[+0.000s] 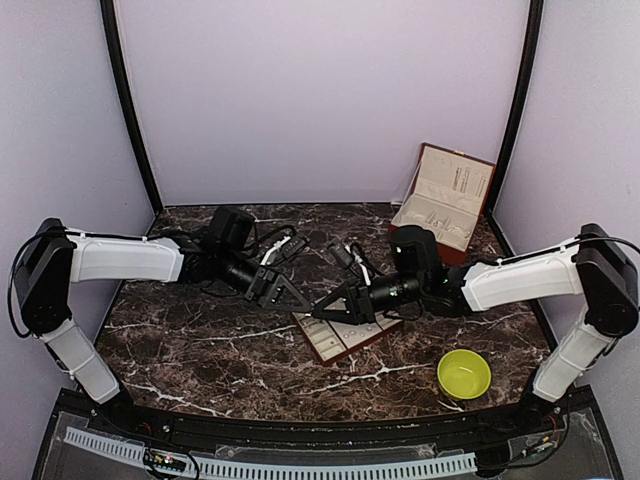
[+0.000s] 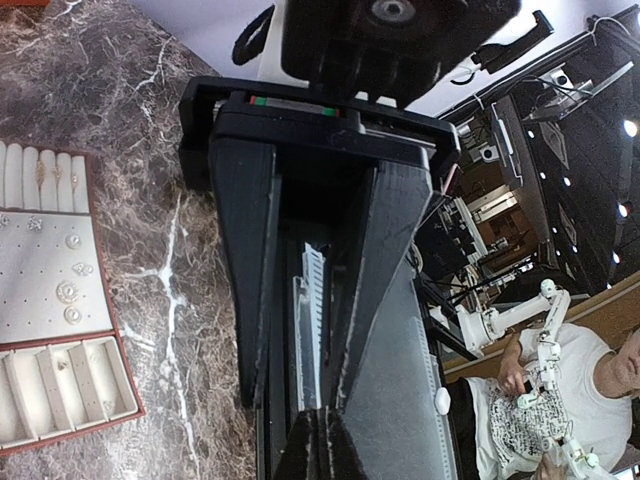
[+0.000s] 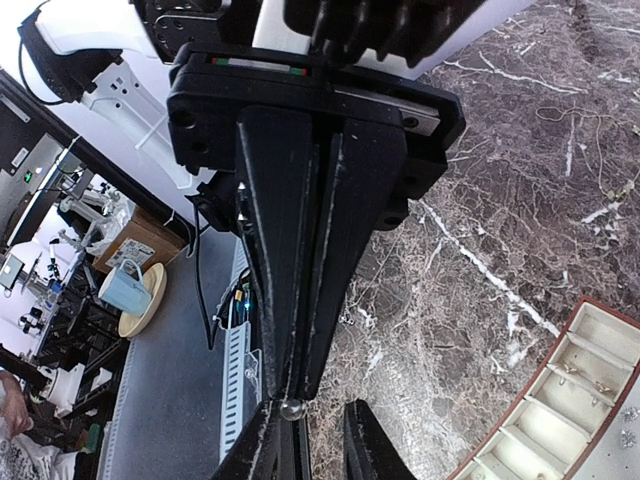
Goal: Organize the mixed jewelry
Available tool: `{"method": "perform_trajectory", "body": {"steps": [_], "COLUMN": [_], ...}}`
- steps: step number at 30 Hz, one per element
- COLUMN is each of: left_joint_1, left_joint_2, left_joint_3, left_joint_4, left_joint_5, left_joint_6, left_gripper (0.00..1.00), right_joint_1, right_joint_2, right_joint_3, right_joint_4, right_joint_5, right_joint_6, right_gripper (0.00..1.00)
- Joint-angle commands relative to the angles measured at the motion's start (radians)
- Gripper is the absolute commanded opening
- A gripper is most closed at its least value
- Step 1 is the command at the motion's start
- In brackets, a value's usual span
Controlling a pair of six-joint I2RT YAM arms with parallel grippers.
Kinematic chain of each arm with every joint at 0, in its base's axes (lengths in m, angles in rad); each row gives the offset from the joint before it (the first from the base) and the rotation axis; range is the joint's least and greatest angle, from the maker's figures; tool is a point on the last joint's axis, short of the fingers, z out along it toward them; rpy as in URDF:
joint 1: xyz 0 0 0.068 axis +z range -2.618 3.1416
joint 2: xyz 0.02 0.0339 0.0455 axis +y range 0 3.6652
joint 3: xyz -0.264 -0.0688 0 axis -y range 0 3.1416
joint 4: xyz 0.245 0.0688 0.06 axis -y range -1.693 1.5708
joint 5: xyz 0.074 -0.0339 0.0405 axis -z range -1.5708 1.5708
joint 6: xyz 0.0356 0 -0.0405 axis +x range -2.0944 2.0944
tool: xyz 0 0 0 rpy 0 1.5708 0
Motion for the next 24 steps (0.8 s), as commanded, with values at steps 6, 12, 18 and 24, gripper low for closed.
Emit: {"method": "perform_trajectory", "body": {"steps": [6,12,18,24], "left_joint_1": [-0.01,-0.01,-0.009,-0.01], "left_joint_2": [-0.041,-0.045,-0.048,-0.05], "left_joint_3": [0.011,0.008,0.008,0.007], "left_joint_4": [0.033,0.034,0.038,0.039], "left_joint_5": [0.055,0.045,0.041,0.041], "left_joint_6": [-0.052,-0.053,-0.053,-0.054], "left_gripper": [0.0,0.0,0.0,0.0], "right_joint_1": [-0.022,-0.005,0.005,0.012], "right_joint_2": [-0.033,-0.011,0.001,0.023], "right_joint_3": [-0.033,-0.008,0.0,0.017], "right_joint_4": [0.106,0.082,0.076,0.086], "right_joint_5": [-0.048,-0.06,-0.07,-0.077], "right_joint_6": [0.06,0.051,0.055,0.061], "right_gripper": [0.28,0.28,0.27,0.26]}}
